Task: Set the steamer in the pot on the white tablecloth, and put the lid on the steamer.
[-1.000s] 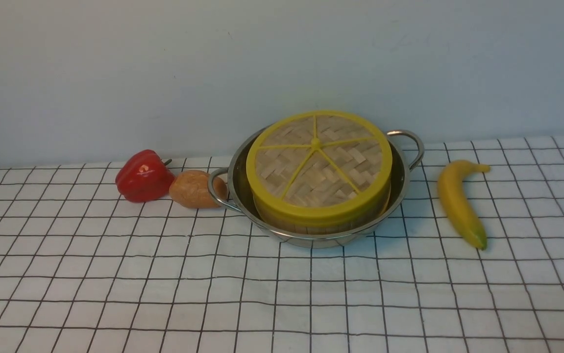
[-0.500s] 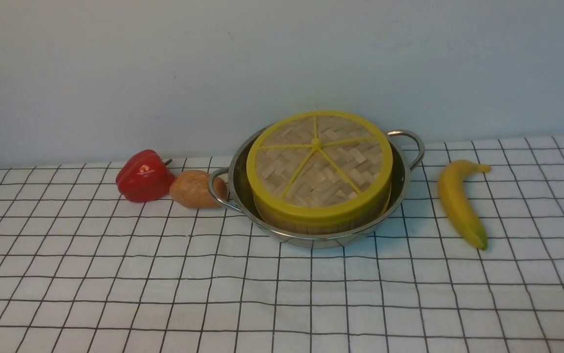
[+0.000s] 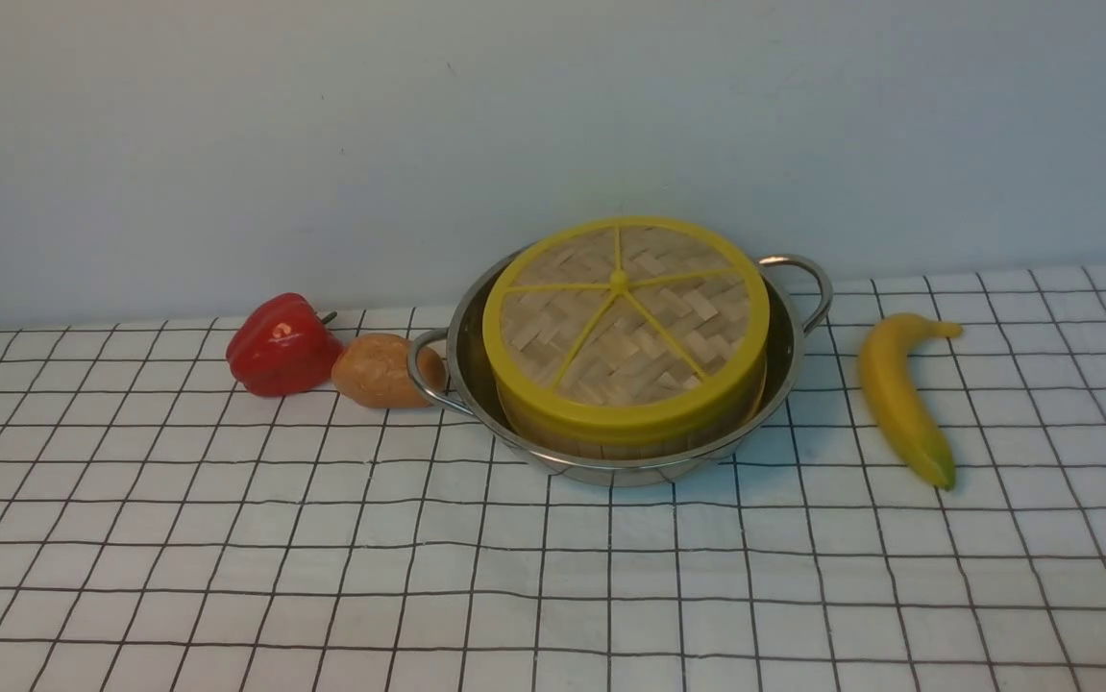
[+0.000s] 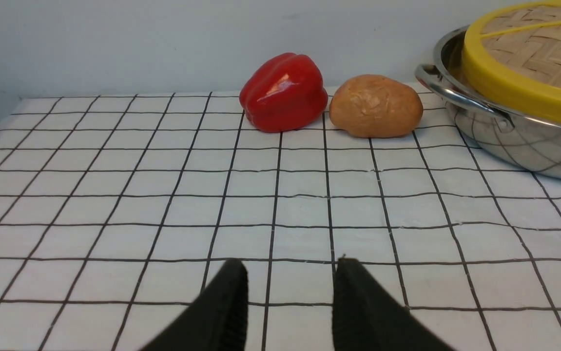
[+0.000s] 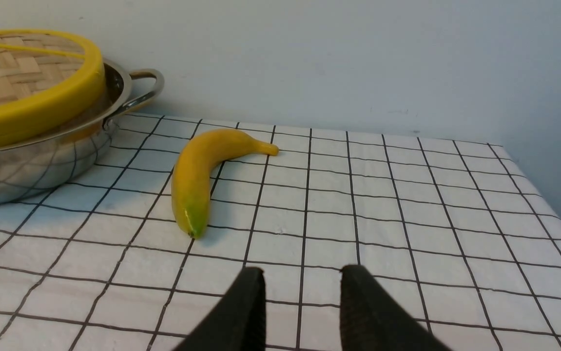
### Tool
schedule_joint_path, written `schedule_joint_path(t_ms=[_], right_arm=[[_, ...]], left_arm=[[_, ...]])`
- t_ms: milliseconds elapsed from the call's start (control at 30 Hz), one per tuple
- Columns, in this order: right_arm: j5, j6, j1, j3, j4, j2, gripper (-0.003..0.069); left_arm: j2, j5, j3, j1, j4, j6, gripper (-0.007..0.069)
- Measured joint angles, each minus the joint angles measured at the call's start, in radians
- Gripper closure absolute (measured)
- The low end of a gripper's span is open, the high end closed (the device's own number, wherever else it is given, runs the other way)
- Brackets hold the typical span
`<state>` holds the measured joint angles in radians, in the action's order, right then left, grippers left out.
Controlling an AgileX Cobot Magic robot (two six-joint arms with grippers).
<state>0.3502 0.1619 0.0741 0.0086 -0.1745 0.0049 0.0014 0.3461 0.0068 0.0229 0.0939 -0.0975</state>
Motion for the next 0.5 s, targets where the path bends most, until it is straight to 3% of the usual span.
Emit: schedule_joint_path(t_ms=[267,500], right_arm=[[0.000,-0.004,0.000,0.000,0.000,0.000,0.0416],[-0.001,-0.086,0.000,0.000,-0.001,0.000,0.0416]], left_arm=[[-0.001,0.000,0.000,0.000,0.000,0.000,0.0382],[-0.001,-0.001,0.000,0.000,0.000,0.000,0.0382]])
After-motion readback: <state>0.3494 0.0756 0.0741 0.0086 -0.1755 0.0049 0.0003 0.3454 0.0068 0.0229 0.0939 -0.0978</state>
